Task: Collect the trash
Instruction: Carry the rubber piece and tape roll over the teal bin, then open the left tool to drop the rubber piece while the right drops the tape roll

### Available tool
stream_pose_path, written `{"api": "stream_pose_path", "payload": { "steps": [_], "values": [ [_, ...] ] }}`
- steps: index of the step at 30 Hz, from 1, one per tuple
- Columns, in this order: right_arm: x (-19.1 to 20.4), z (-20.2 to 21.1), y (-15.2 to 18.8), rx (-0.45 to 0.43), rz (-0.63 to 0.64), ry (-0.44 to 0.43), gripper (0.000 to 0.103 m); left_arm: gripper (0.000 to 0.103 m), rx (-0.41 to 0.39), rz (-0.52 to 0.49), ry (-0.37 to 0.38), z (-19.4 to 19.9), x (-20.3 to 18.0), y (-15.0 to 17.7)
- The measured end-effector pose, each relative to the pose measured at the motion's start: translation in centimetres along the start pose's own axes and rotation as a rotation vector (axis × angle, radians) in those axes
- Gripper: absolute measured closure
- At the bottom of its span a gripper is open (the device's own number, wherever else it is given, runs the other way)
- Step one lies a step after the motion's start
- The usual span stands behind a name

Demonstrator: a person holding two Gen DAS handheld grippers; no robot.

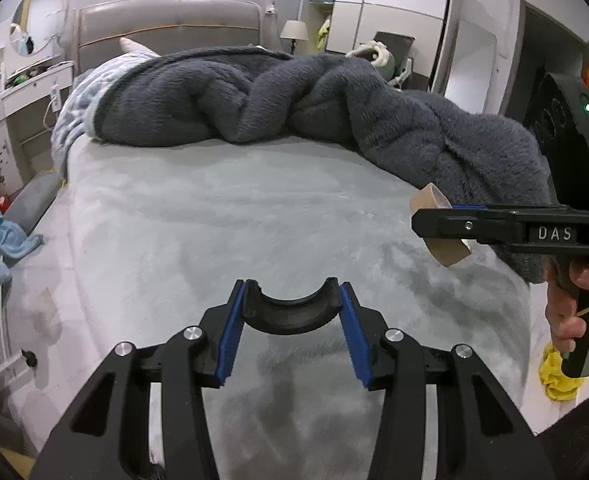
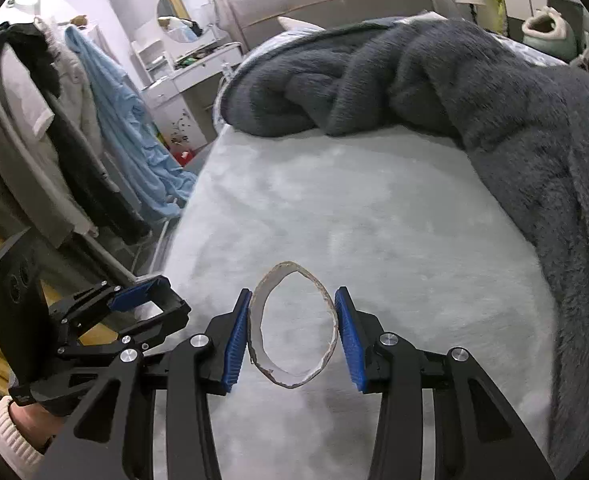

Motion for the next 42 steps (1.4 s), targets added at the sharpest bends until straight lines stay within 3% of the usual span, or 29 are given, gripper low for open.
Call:
{"api": "stream_pose_path", "payload": {
  "steps": [7, 15, 25, 42],
  "values": [
    [3.4, 0.7, 1.2, 0.024, 0.028, 0.02, 0.06, 0.054, -0.027, 0.044, -0.043, 3.8, 3.4, 0.8],
    [7.4, 1.4, 1.7, 0.038, 0.071, 0.028, 0.06, 0.054, 0.02, 0.054, -0.127, 5.4, 7.8, 2.7],
    [13.5, -0.7, 0.9, 0.061, 0.147, 0.01, 0.06, 0.054, 0.151, 0.081, -0.191, 5.5, 12.6, 6.5],
    [24.2, -8.5, 1.0, 0.156, 0.27, -0.084, 0.06, 0.053, 0.351, 0.222, -0.263, 6.4, 20.5, 13.3]
  ]
}}
Point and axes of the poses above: each gripper's, at about its wrist camera, not at the fingertips, and z roughly against the way its jaws point, x to its left, y to its underside, the point moved 9 cm from there along -z, roughly the way its jaws point, and after that the axes turned 10 degrees about z, right-handed, at the moved point
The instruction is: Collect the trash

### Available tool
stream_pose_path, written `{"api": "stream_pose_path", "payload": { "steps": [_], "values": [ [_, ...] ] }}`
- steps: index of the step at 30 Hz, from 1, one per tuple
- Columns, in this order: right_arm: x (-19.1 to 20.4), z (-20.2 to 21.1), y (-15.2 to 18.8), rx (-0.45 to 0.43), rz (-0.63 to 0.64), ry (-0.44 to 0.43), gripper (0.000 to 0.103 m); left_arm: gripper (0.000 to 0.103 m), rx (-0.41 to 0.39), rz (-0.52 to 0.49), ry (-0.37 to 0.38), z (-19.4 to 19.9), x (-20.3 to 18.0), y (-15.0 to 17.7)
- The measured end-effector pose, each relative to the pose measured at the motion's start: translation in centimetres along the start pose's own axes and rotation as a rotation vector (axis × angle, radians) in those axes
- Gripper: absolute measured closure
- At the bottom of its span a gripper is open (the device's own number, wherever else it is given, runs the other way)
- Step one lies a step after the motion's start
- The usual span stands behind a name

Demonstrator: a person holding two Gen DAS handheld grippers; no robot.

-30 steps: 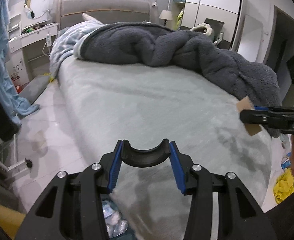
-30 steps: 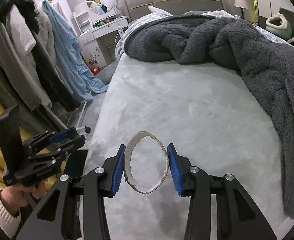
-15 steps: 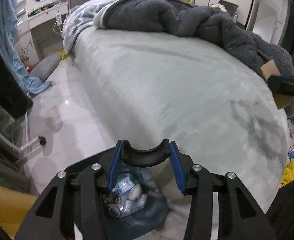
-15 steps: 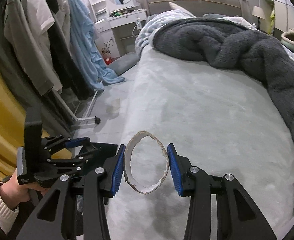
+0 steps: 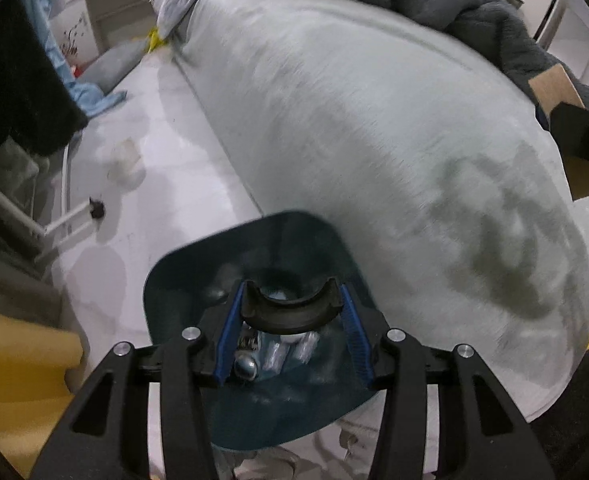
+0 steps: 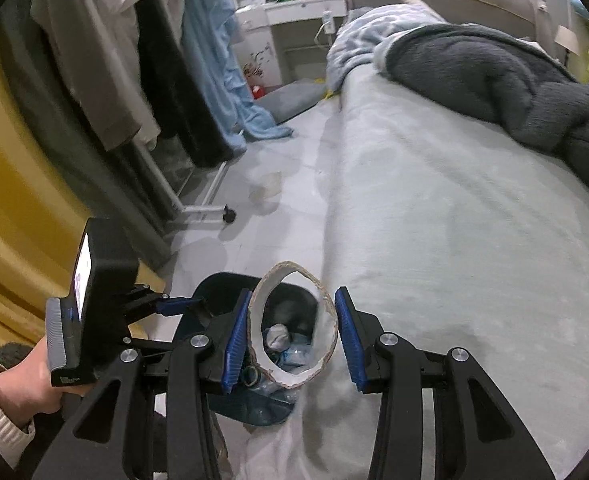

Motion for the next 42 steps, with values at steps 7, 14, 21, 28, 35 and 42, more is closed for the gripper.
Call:
{"api": "stream_pose_path", "payload": {
  "steps": [7, 14, 21, 28, 35, 42],
  "values": [
    [1.7, -3.1, -0.3, 0.047, 0.007, -0.02, 0.06, 0.044, 0.078, 0.018, -0.015, -1.0, 1.8, 2.5],
    [2.4, -6.5, 0.8, 0.127, -0.005, -0.008, 0.06, 0.02, 0.063, 0.037, -0.02, -0.1, 3.5, 2.9],
    [4.0, -9.5, 1.8, 0.2, 0.002, -0.008, 0.06, 0.014, -0.024, 0.089, -0.039, 1.9, 6.2, 2.0],
    [5.1, -12.1, 3.6, 0.28, 0.03, 0.004, 0.06, 0.009, -0.162, 0.095, -0.061, 5.6, 7.4, 0.7],
    [6.7, -13.4, 4.6, 0.326, 0.074, 0.01, 0.044, 0.007, -0.32, 0.107, -0.069, 10.3, 7.9, -0.5],
    [6.9, -10.1, 3.8, 0.262, 0.089, 0.026, 0.037, 0.007, -0.5, 0.112, -0.068, 15.8, 6.1, -1.1]
  ]
}}
Point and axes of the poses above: each gripper's, at about its wrist camera, not at the fingertips, and z roughly against the way its jaws point, x to its left, y to its underside, the point moved 9 cm from there along -z, roughly the way its jaws point, and after that the axes turned 10 degrees about z, right-handed, at the moved point
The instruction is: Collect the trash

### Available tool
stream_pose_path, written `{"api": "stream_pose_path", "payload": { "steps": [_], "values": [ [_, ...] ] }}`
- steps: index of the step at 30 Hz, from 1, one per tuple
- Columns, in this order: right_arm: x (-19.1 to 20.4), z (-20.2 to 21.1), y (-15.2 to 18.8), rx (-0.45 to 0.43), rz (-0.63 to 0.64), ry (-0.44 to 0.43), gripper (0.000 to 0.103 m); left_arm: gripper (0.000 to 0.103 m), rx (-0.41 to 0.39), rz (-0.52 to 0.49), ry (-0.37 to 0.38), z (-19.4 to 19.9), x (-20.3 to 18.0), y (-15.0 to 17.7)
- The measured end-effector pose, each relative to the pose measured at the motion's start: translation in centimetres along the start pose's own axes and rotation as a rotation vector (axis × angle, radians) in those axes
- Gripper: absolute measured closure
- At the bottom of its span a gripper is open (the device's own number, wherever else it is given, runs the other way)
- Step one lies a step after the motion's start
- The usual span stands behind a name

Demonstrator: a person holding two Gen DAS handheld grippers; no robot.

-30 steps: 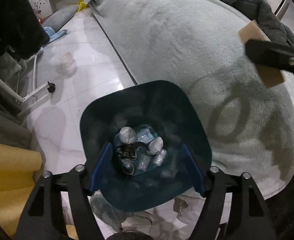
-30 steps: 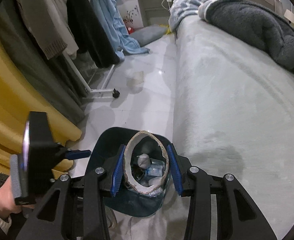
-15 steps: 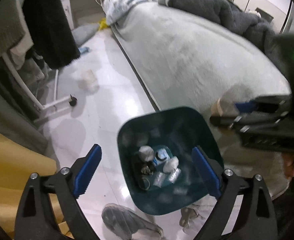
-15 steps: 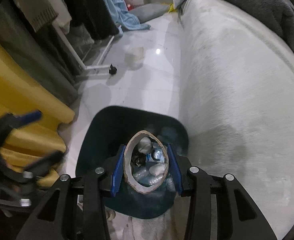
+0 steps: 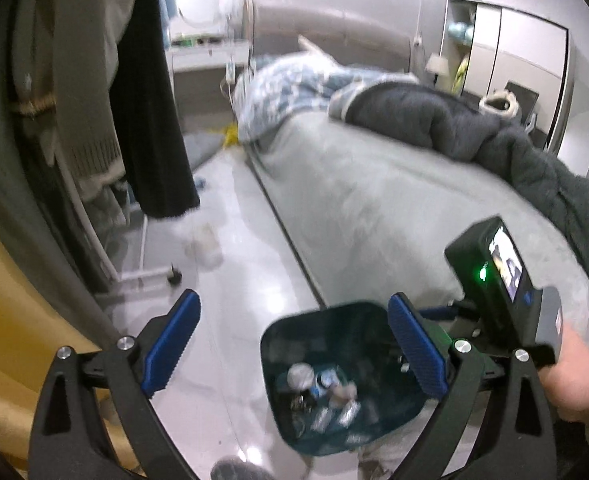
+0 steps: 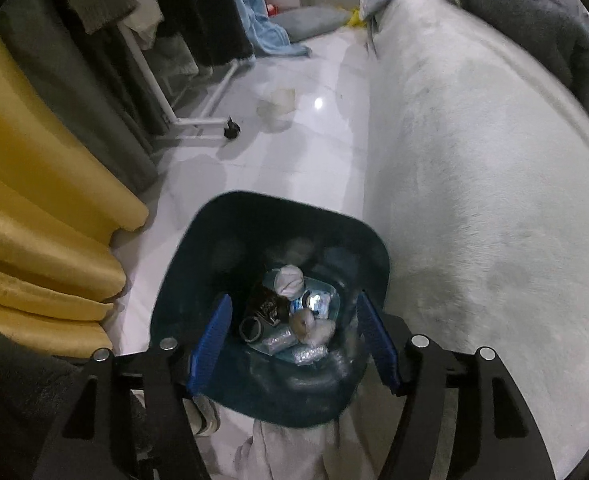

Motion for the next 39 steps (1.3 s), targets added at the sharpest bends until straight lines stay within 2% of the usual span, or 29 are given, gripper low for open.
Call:
{"api": "stream_pose_path", "payload": {
  "steps": [2, 5, 7, 9, 12, 13, 15, 20, 26, 29, 31, 32, 34, 39],
  "values": [
    [0.0, 2.0, -0.4, -0.04, 0.011, 0.012, 0.034, 0.006, -0.06, -0.007, -0.004, 1.5, -1.0, -1.1],
    [-0.9, 6.1, -1.2, -0.136, -0.005, 0.044, 0.027, 0.005, -0.108, 0.003, 0.024, 3.0, -2.4, -2.3],
    [-2.2, 9.0, -1.4, -0.206, -0.011, 0.087, 0.02, 0.004, -0.128, -0.002, 0.03, 3.7, -3.1, -2.8],
    [-3.7, 12.1, -1.1, -0.268, -0.005, 0.147, 0.018, 0.004, -0.144, -0.013, 0.028, 4.3, -3.8, -3.0],
    [-6.4, 16.0, 0.2, -0.331, -0.012, 0.216, 0.017, 0.004, -0.16, -0.022, 0.032, 4.9, -4.8, -3.4],
    [-7.4, 17.3, 0.7, -0.353, -0.02, 0.243, 0.012, 0.003, -0.168, -0.019, 0.038, 5.1, -5.3, -3.5],
    [-9.6, 19.6, 2.0, -0.389, -0.055, 0.294, 0.011, 0.003, -0.176, -0.022, 0.026, 5.5, -6.0, -3.5],
    [-14.0, 24.3, 5.0, -0.476, -0.138, 0.374, 0.006, 0.003, -0.213, -0.023, 0.035, 6.2, -8.3, -4.1],
    [-15.6, 26.8, 7.9, -0.531, -0.167, 0.42, 0.004, 0.003, -0.277, -0.032, 0.028, 7.1, -10.1, -5.2],
    [-16.2, 28.2, 9.7, -0.555, -0.195, 0.436, 0.004, 0.003, -0.312, -0.049, 0.009, 6.7, -10.1, -4.8],
    [-16.5, 28.7, 10.1, -0.575, -0.21, 0.44, 0.003, 0.003, -0.262, -0.024, -0.002, 5.7, -9.8, -4.7],
    [-16.7, 28.8, 10.3, -0.584, -0.213, 0.442, 0.003, 0.003, -0.273, -0.011, 0.018, 6.0, -10.0, -5.0],
    [-17.0, 29.2, 10.7, -0.597, -0.225, 0.441, 0.003, 0.003, -0.307, -0.017, -0.001, 6.5, -10.3, -5.5],
    [-17.5, 29.4, 11.3, -0.61, -0.231, 0.431, 0.003, 0.003, -0.308, -0.007, 0.006, 6.6, -10.8, -5.7]
  ]
}}
Point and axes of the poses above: each gripper's, at about its wrist camera, not at the fingertips, and z roughly against the way its jaws point, x to its left, y to its underside, the point moved 9 cm from there along -z, roughly the way its jaws point, and after that the axes turned 10 degrees about z, right-handed, at the moved point
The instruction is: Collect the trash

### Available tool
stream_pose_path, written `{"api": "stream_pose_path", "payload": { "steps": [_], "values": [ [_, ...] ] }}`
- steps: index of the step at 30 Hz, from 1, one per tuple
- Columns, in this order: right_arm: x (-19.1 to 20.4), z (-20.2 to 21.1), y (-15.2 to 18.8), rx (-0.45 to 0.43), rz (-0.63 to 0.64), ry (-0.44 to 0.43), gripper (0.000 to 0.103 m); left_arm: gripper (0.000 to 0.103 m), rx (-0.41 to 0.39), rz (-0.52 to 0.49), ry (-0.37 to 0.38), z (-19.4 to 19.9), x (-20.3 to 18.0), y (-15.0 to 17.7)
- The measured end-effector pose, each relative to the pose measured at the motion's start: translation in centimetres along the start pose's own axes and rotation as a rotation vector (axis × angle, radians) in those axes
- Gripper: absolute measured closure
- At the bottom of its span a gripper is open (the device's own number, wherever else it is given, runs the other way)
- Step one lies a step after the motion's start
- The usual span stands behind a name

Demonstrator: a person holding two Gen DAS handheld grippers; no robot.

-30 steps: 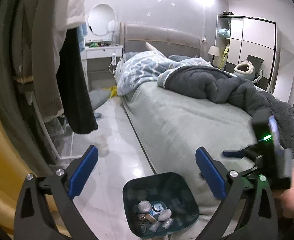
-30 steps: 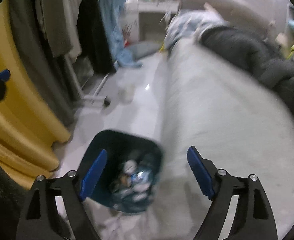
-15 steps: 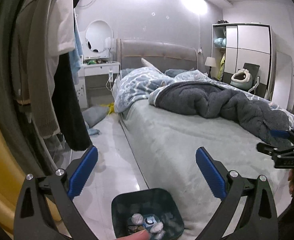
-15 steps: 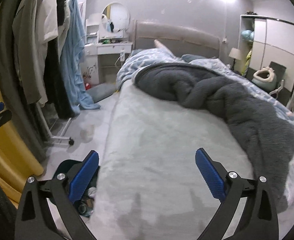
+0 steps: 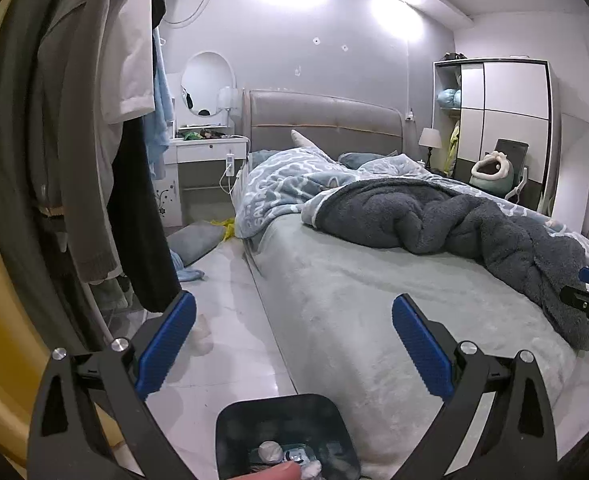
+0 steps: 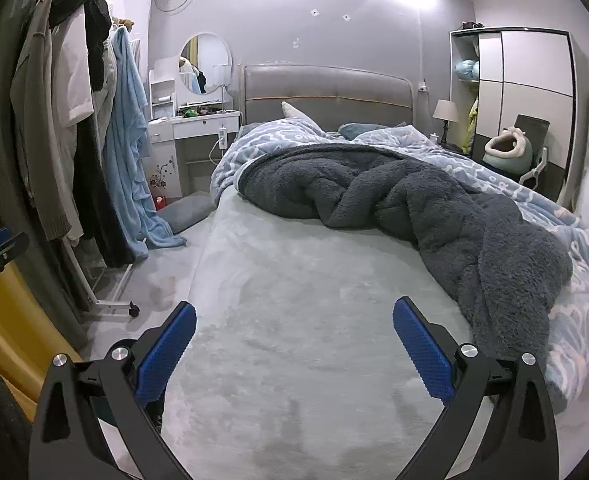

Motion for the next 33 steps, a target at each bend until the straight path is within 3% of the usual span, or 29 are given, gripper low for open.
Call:
{"api": "stream_pose_path", "payload": {
  "steps": [13, 33],
  "values": [
    [-0.7, 0.0, 0.5, -0.006, -0.019, -0.037, 0.003, 0.003, 0.072, -0.02, -0.007, -1.2, -1.2, 1.1],
    [0.4, -0.3, 0.8, 0.01, 0.012, -0.041, 0.003, 0.003, 0.055, -0.024, 0.011, -0.8, -2.0, 1.2]
  ]
}}
Point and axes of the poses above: each gripper's, at about its wrist camera, not at the fingertips, and z roughly against the way its jaws point, x to its left, y to its underside, the point moved 9 cm from there along -z, roughly the way its jaws point, and after that the axes turned 10 degrees about z, right-handed, at the moved point
